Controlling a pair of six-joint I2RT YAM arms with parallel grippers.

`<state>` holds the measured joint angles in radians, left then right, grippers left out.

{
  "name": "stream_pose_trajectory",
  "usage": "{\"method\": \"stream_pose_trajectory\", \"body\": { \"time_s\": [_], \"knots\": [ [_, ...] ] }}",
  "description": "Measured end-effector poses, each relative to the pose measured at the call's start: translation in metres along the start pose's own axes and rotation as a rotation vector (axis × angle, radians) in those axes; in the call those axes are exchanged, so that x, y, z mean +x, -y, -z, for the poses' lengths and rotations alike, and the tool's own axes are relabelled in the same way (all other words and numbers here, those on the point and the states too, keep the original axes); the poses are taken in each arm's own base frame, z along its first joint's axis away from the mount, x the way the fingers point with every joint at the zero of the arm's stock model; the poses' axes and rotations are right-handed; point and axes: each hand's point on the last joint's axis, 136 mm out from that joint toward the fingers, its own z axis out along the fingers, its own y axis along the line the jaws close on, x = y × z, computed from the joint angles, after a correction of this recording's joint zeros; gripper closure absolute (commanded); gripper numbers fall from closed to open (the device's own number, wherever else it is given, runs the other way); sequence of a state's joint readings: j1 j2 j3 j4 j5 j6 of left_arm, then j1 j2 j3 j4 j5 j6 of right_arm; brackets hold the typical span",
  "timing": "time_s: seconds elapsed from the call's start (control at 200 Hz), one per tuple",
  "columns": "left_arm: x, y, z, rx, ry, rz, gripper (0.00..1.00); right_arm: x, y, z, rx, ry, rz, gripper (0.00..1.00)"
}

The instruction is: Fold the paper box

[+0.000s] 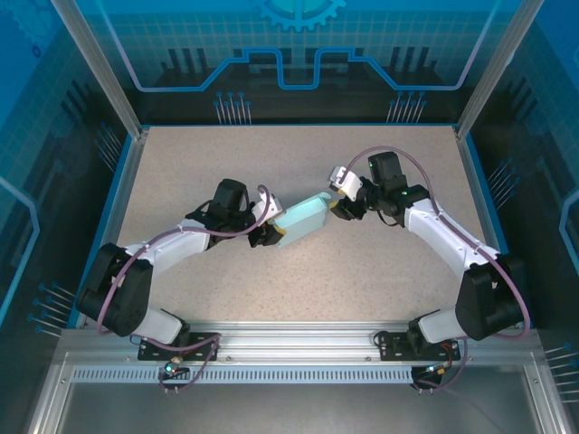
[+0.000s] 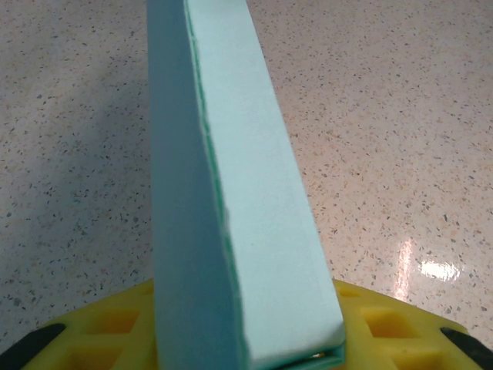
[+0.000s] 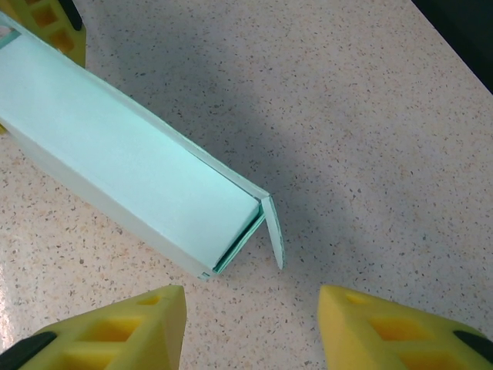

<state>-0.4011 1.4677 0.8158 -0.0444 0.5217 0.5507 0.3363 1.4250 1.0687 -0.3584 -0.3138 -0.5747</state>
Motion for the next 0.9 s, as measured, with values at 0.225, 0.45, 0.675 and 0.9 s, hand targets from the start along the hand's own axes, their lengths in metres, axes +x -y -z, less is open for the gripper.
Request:
{"method": "stream_pose_trajectory", "body": {
  "time_s": [0.225,0.45,0.675,0.9],
  "knots": [
    [-0.001,0.0,-0.002,0.012,0.001,0.0,0.72,0.003,0.0,-0.005,-0.007,-0.008,0.006,0.53],
    [-0.002,0.0,-0.002,0.012,0.001,0.0,0.72,0.013,0.002,-0.022,-0.035,-0.043,0.002,0.64],
    [-0.002,0.0,-0.002,0.012,0.001,0.0,0.72,0.007,0.008,-0.023,-0.019,-0.039,0.015,0.63],
    [-0.002,0.001,-0.002,0.016,0.004,0.001,0.72,0.002,0.015,-0.029,-0.012,-0.044,0.038,0.64]
  ]
}}
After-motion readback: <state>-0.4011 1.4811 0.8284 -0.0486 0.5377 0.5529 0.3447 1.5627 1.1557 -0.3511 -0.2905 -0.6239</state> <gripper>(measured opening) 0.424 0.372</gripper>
